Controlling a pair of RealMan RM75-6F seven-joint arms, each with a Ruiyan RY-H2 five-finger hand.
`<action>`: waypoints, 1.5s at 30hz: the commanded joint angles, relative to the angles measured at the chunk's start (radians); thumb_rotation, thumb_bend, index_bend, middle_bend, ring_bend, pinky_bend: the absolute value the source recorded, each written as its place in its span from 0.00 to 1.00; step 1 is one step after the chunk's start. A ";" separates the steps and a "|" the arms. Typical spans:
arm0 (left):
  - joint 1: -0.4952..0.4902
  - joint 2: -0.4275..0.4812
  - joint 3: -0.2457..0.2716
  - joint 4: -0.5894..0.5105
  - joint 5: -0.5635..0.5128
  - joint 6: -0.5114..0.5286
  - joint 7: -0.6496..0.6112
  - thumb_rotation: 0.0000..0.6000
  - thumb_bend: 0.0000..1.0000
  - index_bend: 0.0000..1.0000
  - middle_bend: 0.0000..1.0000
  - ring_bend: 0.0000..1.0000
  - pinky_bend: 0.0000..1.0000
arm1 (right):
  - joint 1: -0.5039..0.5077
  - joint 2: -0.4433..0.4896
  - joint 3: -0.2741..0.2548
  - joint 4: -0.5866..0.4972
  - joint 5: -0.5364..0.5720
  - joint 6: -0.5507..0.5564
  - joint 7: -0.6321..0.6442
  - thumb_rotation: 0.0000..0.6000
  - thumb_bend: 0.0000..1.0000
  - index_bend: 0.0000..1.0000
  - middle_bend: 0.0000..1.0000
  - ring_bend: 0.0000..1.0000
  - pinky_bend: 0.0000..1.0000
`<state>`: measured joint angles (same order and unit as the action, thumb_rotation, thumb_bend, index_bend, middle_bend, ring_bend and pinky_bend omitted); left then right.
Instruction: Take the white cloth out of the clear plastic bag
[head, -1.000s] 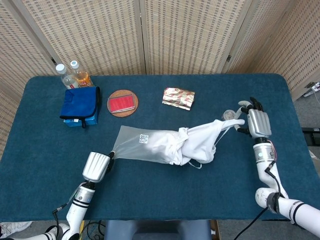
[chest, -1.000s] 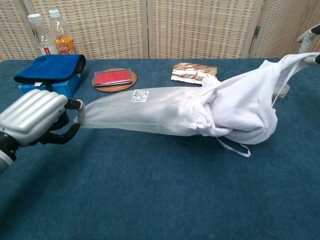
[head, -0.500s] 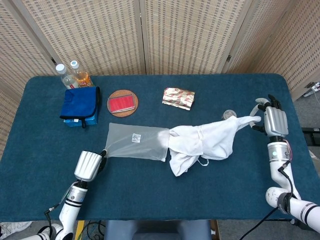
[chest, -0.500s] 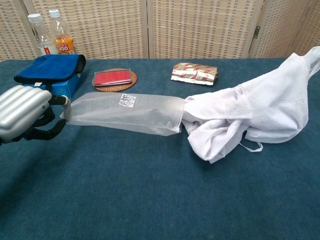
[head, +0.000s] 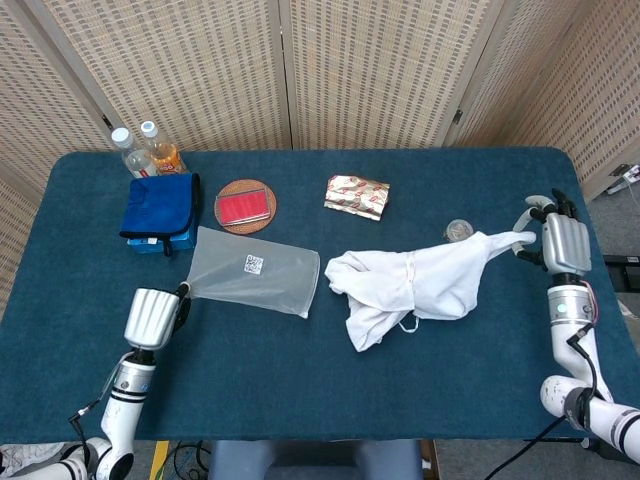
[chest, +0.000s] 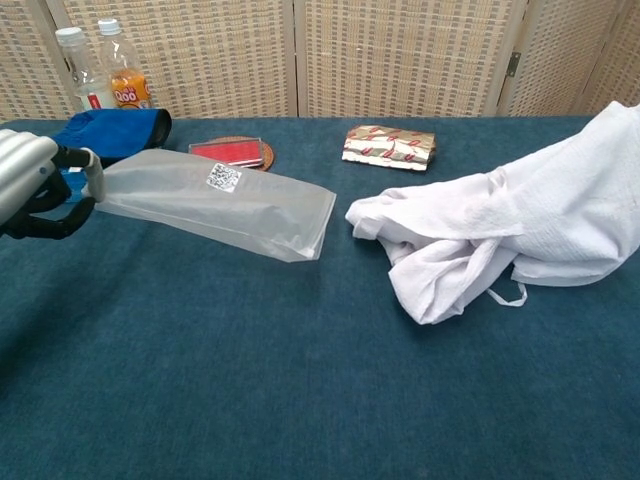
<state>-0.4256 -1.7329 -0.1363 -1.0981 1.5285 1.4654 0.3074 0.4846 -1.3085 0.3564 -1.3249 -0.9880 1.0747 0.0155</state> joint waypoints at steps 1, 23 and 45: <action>0.005 0.011 -0.002 -0.002 -0.004 0.004 -0.002 1.00 0.49 0.82 1.00 1.00 1.00 | -0.006 0.011 0.004 -0.004 0.004 0.005 0.005 1.00 0.55 0.87 0.24 0.00 0.09; 0.015 0.076 -0.008 -0.041 0.012 0.045 -0.025 1.00 0.49 0.77 1.00 1.00 1.00 | -0.027 0.037 0.010 -0.032 -0.031 0.039 0.058 1.00 0.53 0.84 0.24 0.00 0.09; 0.033 0.198 -0.016 -0.241 -0.015 0.025 0.041 1.00 0.00 0.06 0.64 0.75 1.00 | -0.047 0.089 -0.034 -0.133 -0.144 0.061 0.098 1.00 0.00 0.00 0.20 0.00 0.09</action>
<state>-0.3938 -1.5378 -0.1500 -1.3344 1.5168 1.4914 0.3441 0.4397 -1.2217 0.3249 -1.4537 -1.1276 1.1329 0.1124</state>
